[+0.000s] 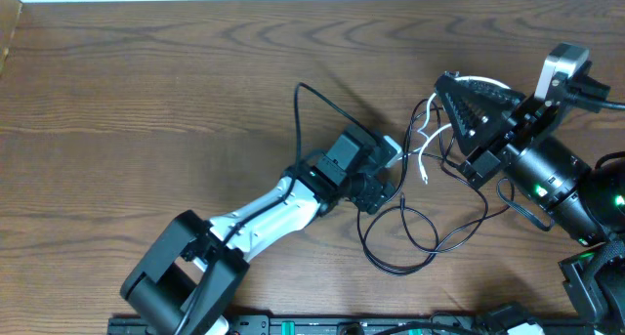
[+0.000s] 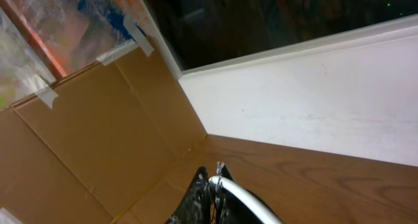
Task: Untangle cables
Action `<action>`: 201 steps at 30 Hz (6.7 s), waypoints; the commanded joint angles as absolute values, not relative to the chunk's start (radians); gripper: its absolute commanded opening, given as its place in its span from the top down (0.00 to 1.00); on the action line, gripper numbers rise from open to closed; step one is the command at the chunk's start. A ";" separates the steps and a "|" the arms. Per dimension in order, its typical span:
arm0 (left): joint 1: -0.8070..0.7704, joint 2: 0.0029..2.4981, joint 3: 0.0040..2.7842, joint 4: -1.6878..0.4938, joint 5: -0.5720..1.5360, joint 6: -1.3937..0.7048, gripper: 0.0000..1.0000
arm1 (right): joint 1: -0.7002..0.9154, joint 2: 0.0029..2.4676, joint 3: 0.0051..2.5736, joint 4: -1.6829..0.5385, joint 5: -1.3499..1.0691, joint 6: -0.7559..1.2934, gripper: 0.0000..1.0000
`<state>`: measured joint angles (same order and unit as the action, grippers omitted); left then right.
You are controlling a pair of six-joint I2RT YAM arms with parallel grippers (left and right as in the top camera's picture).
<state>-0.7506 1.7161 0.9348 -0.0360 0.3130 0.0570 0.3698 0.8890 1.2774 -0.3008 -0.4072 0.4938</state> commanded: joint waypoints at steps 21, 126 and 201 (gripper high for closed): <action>-0.844 1.817 0.932 0.032 0.302 0.028 0.34 | 0.361 0.883 1.288 -0.333 -0.422 0.509 0.99; -0.133 0.661 0.922 -0.714 -0.644 -0.574 0.92 | -0.304 0.995 1.287 -0.686 0.319 0.789 0.98; -0.133 0.988 0.922 -0.527 -0.086 -0.214 0.92 | -0.652 1.314 1.288 0.224 -1.110 0.813 0.99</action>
<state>-0.1375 0.9894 0.9180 -0.5217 -0.0814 -0.2279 -0.6403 1.2739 1.2800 0.1879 -0.8406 0.8429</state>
